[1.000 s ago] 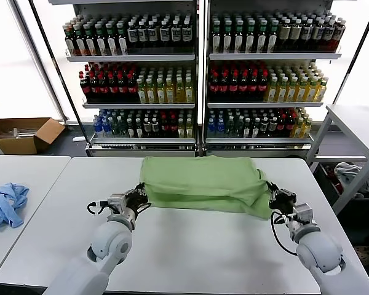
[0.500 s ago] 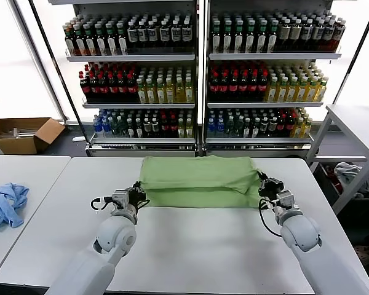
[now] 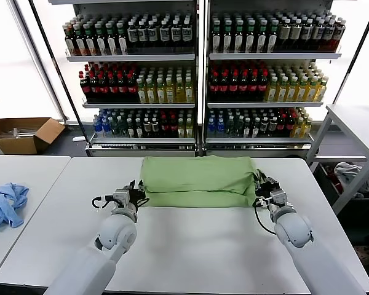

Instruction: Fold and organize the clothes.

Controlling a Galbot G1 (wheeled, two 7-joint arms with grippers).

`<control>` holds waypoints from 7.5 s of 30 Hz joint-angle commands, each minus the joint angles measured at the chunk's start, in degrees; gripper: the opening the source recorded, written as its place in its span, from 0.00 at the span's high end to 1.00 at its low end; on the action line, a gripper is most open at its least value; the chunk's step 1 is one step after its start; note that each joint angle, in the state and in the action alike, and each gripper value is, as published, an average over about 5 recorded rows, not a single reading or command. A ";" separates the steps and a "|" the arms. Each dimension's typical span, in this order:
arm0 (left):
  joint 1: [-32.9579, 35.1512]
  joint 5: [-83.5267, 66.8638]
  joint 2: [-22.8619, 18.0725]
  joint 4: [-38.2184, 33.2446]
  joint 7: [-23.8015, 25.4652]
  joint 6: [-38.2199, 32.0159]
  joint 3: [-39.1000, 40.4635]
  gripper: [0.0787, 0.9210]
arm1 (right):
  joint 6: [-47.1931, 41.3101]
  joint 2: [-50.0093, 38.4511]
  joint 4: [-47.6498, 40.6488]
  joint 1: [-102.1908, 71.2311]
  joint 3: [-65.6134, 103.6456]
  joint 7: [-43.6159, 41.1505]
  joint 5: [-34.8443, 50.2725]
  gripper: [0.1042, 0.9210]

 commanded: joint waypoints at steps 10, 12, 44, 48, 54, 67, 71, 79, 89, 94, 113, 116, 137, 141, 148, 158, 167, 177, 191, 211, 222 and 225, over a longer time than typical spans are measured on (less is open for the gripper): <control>6.00 0.72 3.75 -10.17 1.95 -0.76 -1.63 0.24 | -7.87 -2.73 13.43 -5.74 4.23 4.37 11.82 0.17; 9.73 -0.15 5.70 -12.81 4.06 -0.38 -2.14 0.18 | -4.04 -4.53 16.80 -11.28 5.75 3.33 11.69 0.13; 9.58 -6.28 5.47 -1.61 11.89 -0.99 -3.67 0.12 | 5.89 -2.92 11.46 -21.83 9.01 1.59 15.03 0.28; 8.93 -6.30 5.04 -0.30 11.95 -1.29 -3.62 0.12 | 5.84 -2.35 10.56 -21.20 8.72 1.64 14.91 0.31; 8.07 -6.26 4.45 1.26 12.20 -1.66 -3.34 0.19 | 5.75 -1.61 9.01 -20.57 8.15 1.55 14.79 0.42; 8.01 -4.82 4.17 2.17 13.47 -2.09 -2.71 0.62 | 5.69 -0.33 7.99 -19.20 6.83 0.98 13.73 0.70; 8.25 -4.21 4.49 1.57 13.99 -2.10 -2.45 0.77 | 5.88 -0.56 7.77 -19.29 6.81 0.73 13.36 0.85; 10.32 -3.49 6.58 -4.02 13.75 -2.44 -2.30 0.98 | 4.75 -2.57 12.89 -21.33 7.83 0.64 15.49 0.99; 21.94 -4.04 14.40 -17.24 6.77 -2.75 -4.51 0.99 | 2.08 -9.48 30.59 -37.28 13.79 1.51 18.69 0.99; 35.17 -2.95 18.28 -25.51 1.08 -3.68 -7.61 0.99 | 1.82 -11.34 38.01 -50.40 18.30 1.29 16.72 0.99; 62.78 10.80 16.28 -35.78 -12.74 -13.22 -10.77 0.99 | 6.66 -8.05 42.84 -73.65 22.01 1.64 6.61 0.99; 64.00 13.50 15.53 -35.20 -14.35 -15.41 -9.83 0.99 | 6.65 -8.01 42.85 -73.80 21.99 1.75 6.57 0.99; 57.99 15.15 15.16 -36.61 -14.85 -17.21 -12.32 0.66 | 7.71 -6.35 46.87 -76.03 22.82 4.12 5.96 0.64; 59.76 14.90 15.62 -40.89 -14.59 -16.31 -14.39 0.53 | 7.81 -7.12 49.69 -78.38 24.69 4.22 4.32 0.50; 51.17 10.29 14.85 -43.54 -11.16 -13.25 -14.74 0.29 | 4.84 -8.77 53.80 -71.98 29.15 4.82 9.42 0.24; 33.27 -0.18 15.39 -31.77 5.85 -10.03 -14.59 0.12 | -1.99 -16.32 34.82 -28.66 20.55 -0.91 24.13 0.12; 19.67 -8.18 16.98 -20.80 11.88 -1.48 -13.92 0.12 | -8.40 -12.21 6.96 5.33 -0.66 -1.48 26.16 0.12; 13.49 -12.00 17.10 -12.34 16.99 7.82 -11.65 0.12 | -14.23 -6.07 -5.12 17.43 -11.54 -6.75 21.55 0.12; 10.45 -10.85 15.78 -4.31 18.60 8.13 -10.68 0.12 | -14.20 -0.19 -13.70 22.15 -17.74 -12.02 17.71 0.12; 7.21 -10.14 12.96 2.90 19.61 8.00 -10.02 0.12 | -14.09 1.41 -15.34 20.87 -18.21 -13.58 15.85 0.12; 8.79 -9.05 12.40 3.25 21.54 7.35 -10.01 0.12 | -14.08 1.99 -15.78 19.85 -18.30 -14.38 15.89 0.12; 9.72 -8.67 12.41 2.08 21.87 7.15 -9.93 0.16 | -14.07 2.00 -15.80 19.01 -18.16 -14.90 15.85 0.16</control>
